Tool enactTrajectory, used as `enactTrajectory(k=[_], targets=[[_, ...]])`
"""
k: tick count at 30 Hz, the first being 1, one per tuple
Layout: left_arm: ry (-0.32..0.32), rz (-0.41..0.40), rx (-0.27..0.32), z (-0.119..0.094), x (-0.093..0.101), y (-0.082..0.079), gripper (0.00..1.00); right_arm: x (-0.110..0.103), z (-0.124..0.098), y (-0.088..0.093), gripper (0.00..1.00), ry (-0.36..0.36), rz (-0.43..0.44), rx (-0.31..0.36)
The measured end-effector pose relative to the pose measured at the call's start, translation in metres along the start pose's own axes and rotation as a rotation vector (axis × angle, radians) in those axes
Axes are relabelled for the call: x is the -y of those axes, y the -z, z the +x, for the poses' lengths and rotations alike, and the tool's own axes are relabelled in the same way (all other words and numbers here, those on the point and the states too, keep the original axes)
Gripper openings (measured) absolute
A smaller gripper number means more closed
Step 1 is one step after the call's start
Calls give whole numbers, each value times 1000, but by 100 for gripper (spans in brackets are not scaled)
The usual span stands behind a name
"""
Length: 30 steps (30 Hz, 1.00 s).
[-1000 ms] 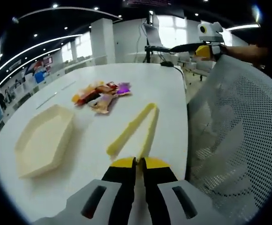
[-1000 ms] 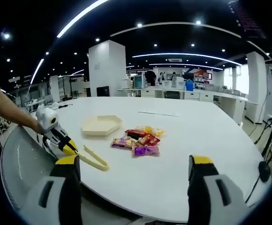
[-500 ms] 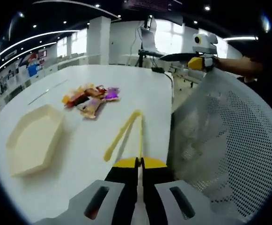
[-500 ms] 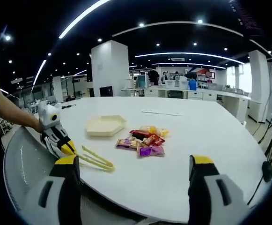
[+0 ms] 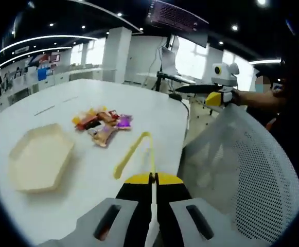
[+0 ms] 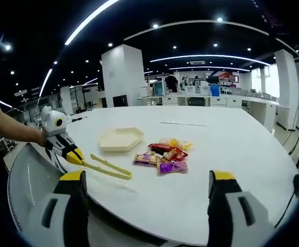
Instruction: Place the target food into the container with the food tongs after gripping and lifting it, then release it inside without dropping or visibly crushing the food.
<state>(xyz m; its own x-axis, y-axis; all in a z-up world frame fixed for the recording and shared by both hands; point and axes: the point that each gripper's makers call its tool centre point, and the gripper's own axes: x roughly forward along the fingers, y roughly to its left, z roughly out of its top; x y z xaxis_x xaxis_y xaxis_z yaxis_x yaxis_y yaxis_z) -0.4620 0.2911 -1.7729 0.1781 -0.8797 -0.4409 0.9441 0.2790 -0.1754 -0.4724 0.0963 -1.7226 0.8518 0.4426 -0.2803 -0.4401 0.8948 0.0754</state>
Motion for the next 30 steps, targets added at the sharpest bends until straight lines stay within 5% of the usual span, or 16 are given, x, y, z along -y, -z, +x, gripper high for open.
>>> enactTrajectory(k=[7, 19, 30], targets=[[43, 68, 82, -17, 27, -48, 0, -17, 4, -43, 99, -88, 65, 114], [123, 64, 218, -41, 79, -109, 0, -75, 15, -74, 94, -338, 170, 167], [197, 48, 357, -66, 112, -153, 0, -139, -1, -148, 87, -623, 258, 327]])
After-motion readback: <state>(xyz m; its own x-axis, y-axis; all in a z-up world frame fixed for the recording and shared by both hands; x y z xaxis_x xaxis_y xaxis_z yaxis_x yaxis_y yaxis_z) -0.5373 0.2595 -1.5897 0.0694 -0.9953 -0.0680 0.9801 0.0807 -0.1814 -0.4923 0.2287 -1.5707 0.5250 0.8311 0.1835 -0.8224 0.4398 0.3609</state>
